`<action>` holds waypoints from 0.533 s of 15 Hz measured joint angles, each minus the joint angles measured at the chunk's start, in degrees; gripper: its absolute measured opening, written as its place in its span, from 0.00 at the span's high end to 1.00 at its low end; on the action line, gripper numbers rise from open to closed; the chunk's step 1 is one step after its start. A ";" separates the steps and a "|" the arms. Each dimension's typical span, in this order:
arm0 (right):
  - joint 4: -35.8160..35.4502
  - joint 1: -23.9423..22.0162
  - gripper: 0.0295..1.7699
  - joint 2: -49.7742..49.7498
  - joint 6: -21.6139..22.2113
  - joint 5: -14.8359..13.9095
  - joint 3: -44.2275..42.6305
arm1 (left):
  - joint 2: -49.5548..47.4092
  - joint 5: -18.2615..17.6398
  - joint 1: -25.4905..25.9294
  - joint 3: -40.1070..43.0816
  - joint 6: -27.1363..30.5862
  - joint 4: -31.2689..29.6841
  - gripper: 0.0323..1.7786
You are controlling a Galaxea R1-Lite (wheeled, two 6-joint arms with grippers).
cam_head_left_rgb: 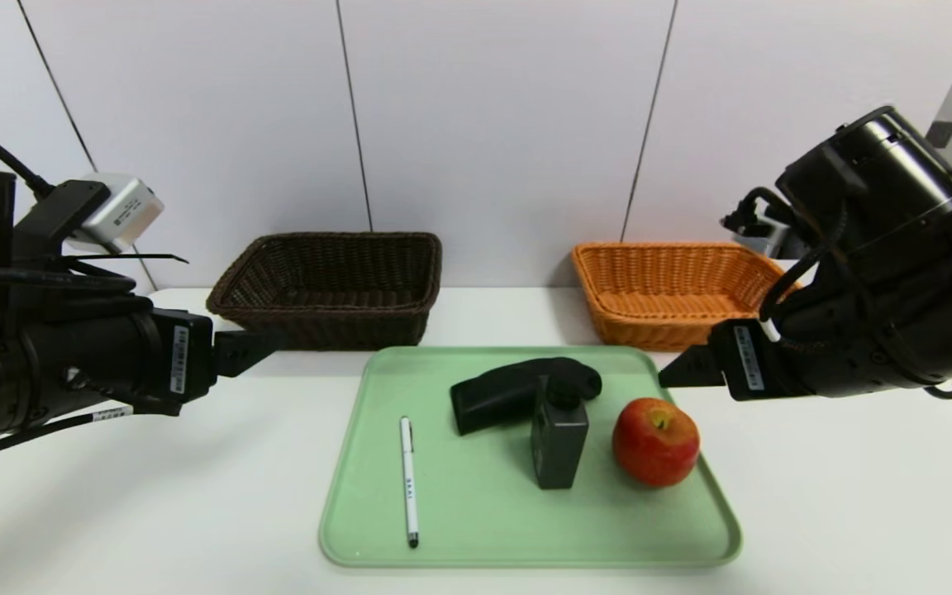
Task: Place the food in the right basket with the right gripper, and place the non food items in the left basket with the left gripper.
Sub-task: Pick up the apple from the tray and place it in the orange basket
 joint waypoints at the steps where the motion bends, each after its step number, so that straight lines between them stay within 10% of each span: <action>1: 0.11 0.04 0.04 1.02 0.63 0.02 -0.39 | 0.41 0.00 -0.10 -0.68 0.01 0.91 0.05; 8: -0.13 0.76 0.04 9.26 3.45 0.51 -3.12 | 2.46 -0.02 -1.58 -1.51 -0.02 1.99 0.05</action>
